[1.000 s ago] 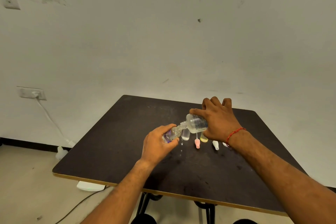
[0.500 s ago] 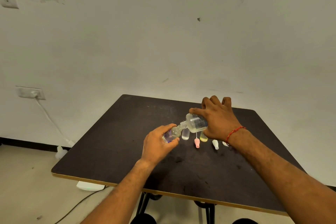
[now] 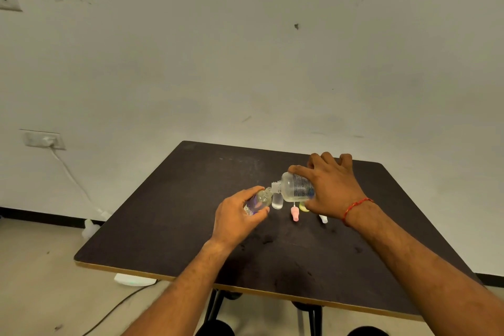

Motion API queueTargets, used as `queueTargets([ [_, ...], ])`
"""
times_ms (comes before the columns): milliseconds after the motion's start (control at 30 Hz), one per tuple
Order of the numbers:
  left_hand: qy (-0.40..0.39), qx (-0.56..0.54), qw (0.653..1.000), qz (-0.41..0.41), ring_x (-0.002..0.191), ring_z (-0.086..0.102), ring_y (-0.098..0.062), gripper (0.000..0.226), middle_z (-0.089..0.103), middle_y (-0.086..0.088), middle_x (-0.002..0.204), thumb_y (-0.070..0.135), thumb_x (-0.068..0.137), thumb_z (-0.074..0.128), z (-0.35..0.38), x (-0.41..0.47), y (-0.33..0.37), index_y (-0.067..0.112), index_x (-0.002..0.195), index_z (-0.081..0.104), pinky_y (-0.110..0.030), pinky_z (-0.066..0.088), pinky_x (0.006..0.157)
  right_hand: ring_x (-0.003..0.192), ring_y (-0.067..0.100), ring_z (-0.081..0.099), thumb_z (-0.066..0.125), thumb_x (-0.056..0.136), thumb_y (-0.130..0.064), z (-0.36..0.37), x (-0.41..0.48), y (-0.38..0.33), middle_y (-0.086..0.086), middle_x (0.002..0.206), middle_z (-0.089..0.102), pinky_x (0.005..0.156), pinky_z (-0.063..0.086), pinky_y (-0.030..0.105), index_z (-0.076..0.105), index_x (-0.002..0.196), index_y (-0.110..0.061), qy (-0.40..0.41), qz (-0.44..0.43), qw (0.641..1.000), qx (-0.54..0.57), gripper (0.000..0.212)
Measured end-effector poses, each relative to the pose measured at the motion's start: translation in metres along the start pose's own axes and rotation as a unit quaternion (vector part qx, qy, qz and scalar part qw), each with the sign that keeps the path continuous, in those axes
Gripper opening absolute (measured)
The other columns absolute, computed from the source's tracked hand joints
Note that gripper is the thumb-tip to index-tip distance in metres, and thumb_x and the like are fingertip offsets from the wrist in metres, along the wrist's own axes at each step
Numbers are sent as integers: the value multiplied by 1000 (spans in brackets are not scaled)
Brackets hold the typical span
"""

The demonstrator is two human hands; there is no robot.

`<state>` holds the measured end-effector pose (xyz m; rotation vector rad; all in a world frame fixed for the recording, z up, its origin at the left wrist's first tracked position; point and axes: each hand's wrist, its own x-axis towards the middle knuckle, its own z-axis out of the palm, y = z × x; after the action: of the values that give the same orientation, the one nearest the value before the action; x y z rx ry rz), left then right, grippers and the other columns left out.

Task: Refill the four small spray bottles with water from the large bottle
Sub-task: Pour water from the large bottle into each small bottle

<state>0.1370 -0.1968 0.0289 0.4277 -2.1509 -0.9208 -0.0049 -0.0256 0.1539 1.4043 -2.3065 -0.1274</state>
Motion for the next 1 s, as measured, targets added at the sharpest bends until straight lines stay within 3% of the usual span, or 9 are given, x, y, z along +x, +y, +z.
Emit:
queueTargets([
  [100,-8,-8,1000,2,104,59,17,51,60,34,114,39,83,79,2,2,-1,35,131,64,-9,48,94,110,15,45,63,72,-64,8,-7,0,-9,110,48,94,24,44,34,137,-48,0,26,999,40,72],
  [267,-8,2,1000,0,101,63,0,47,70,21,113,51,84,73,4,8,-8,39,129,63,-24,55,87,103,10,52,59,70,-67,23,-23,-2,-15,105,54,90,25,39,35,133,-47,-4,92,986,142,70],
  [433,-2,-28,999,-34,103,63,-1,43,69,22,109,50,84,76,4,16,-21,40,124,64,-27,55,89,92,4,54,69,65,-65,39,-43,-2,-22,100,57,93,31,38,42,122,-46,13,173,938,300,65],
  [567,-2,-37,997,-62,108,65,-3,45,67,21,113,40,84,79,1,26,-34,32,125,64,-22,53,93,97,7,55,76,63,-64,50,-53,-1,-21,102,57,94,35,38,45,122,-43,34,215,906,362,70],
  [633,0,-31,997,-76,105,65,-3,44,66,20,110,36,84,80,-1,32,-39,29,125,64,-18,51,89,102,10,57,77,61,-64,54,-57,0,-21,106,57,99,39,43,43,121,-46,35,222,894,389,71],
  [733,2,-15,995,-98,100,65,-3,44,67,18,109,34,84,81,-1,41,-48,28,125,65,-26,55,88,107,11,57,79,60,-63,59,-62,2,-23,108,55,103,44,50,43,121,-47,35,225,879,419,73],
  [867,4,-1,992,-124,95,68,-9,40,70,16,105,32,83,82,6,51,-62,28,120,66,-37,57,89,105,8,55,81,60,-58,62,-65,1,-13,118,61,99,49,40,47,126,-39,36,245,862,441,77],
  [1000,-2,15,988,-151,99,69,-13,44,73,5,113,32,83,82,17,57,-75,25,123,65,-40,57,94,107,13,59,74,52,-71,67,-70,6,-23,107,55,100,47,52,41,118,-51,38,265,857,440,76],
])
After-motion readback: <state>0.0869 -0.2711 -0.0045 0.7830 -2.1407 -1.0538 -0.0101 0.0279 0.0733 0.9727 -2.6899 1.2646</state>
